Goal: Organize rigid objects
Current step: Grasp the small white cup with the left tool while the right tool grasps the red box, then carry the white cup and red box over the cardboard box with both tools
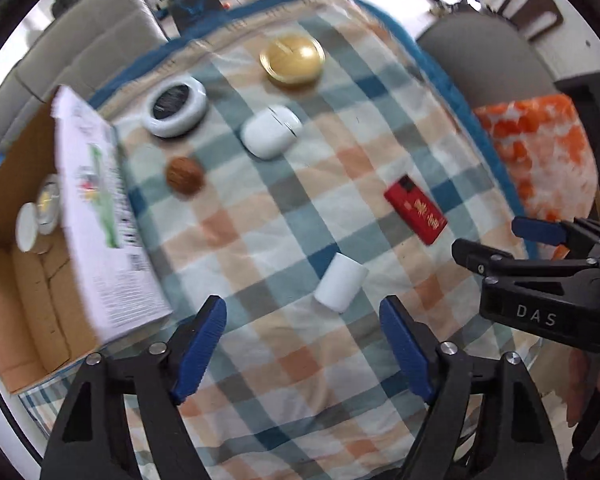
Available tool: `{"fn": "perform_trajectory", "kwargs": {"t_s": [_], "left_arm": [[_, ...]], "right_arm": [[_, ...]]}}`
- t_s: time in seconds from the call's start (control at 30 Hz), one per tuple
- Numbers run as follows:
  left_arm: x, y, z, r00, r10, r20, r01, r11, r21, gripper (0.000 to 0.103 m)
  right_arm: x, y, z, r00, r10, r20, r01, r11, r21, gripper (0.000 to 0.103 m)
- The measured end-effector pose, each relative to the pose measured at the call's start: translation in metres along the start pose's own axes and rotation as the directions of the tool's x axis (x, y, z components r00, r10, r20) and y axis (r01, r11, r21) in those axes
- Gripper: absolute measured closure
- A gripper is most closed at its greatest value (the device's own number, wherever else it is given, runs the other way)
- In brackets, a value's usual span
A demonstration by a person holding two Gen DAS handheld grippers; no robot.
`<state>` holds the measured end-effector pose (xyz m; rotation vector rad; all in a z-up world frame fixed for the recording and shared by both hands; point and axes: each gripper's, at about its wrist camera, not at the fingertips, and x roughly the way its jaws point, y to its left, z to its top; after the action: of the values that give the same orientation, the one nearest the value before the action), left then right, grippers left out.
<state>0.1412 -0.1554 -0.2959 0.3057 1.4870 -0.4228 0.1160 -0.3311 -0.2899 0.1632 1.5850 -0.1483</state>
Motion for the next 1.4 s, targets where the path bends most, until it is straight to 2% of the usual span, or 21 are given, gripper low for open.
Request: {"fn": "perform_trajectory", "kwargs": {"t_s": [0.17,0.2,0.23,0.27,0.3,0.4,0.43,0.5,0.57,0.6,0.73,0.87,1.03,1.17,1.4], "left_arm": [[0.059,-0.013,0.012,0.992,-0.011,-0.123,0.013,1.000,0.012,0.026],[0.070,-0.013,0.014,0.989,-0.022,-0.146,0.023,1.000,0.005,0.029],[0.083,-0.013,0.015,0.983,-0.029,-0.179,0.029,1.000,0.001,0.039],[0.092,-0.011,0.016,0.977,-0.037,-0.208,0.036,0.999,-0.008,0.072],[0.096,-0.007,0.017,0.976,-0.047,-0.211,0.040,0.999,-0.037,0.073],[0.084,0.008,0.020,0.984,-0.071,-0.164,0.051,0.991,-0.124,0.074],[0.079,0.019,0.021,0.987,-0.080,-0.141,0.053,0.981,-0.185,0.074],[0.073,0.043,0.020,0.987,-0.123,-0.104,0.085,0.946,-0.313,0.074],[0.074,0.056,0.019,0.982,-0.164,-0.093,0.118,0.921,-0.371,0.074],[0.076,0.059,0.019,0.980,-0.173,-0.099,0.123,0.915,-0.384,0.074],[0.083,0.061,0.020,0.975,-0.175,-0.137,0.114,0.922,-0.369,0.073],[0.084,0.061,0.020,0.975,-0.173,-0.141,0.110,0.923,-0.370,0.073],[0.083,0.047,0.024,0.981,-0.137,-0.133,0.086,0.939,-0.334,0.074],[0.060,0.038,0.021,0.985,-0.140,-0.105,0.099,0.942,-0.321,0.074],[0.007,0.030,0.007,0.990,-0.139,-0.015,0.129,0.949,-0.288,0.074]], "right_arm": [[0.033,-0.013,0.010,0.999,0.021,-0.039,-0.022,1.000,-0.009,0.025],[0.037,-0.013,0.012,0.999,0.021,-0.043,-0.021,1.000,-0.014,0.025],[0.040,-0.012,0.015,0.999,0.022,-0.043,-0.023,1.000,-0.021,0.025],[0.043,-0.011,0.019,0.999,0.022,-0.043,-0.023,0.999,-0.031,0.027],[0.046,-0.009,0.022,0.999,0.023,-0.046,-0.025,0.999,-0.040,0.030],[0.052,0.000,0.032,0.999,0.020,-0.050,-0.023,0.998,-0.058,0.033],[0.054,0.002,0.036,0.999,0.021,-0.050,-0.024,0.998,-0.059,0.035],[0.060,0.010,0.044,0.997,0.028,-0.072,-0.032,0.998,-0.060,0.047],[0.066,0.016,0.049,0.998,0.004,-0.060,-0.007,0.999,-0.039,0.057],[0.068,0.019,0.049,0.997,-0.014,-0.071,0.012,0.999,-0.032,0.058],[0.071,0.032,0.046,0.994,-0.030,-0.103,0.029,0.999,-0.014,0.061],[0.076,0.037,0.049,0.991,-0.045,-0.128,0.045,0.999,-0.003,0.060],[0.078,0.040,0.055,0.990,-0.046,-0.134,0.046,0.999,0.003,0.063],[0.072,0.036,0.052,0.992,-0.014,-0.126,0.019,0.999,0.037,0.065],[0.037,0.032,0.025,0.996,0.036,-0.081,-0.033,0.999,0.035,0.066]]}}
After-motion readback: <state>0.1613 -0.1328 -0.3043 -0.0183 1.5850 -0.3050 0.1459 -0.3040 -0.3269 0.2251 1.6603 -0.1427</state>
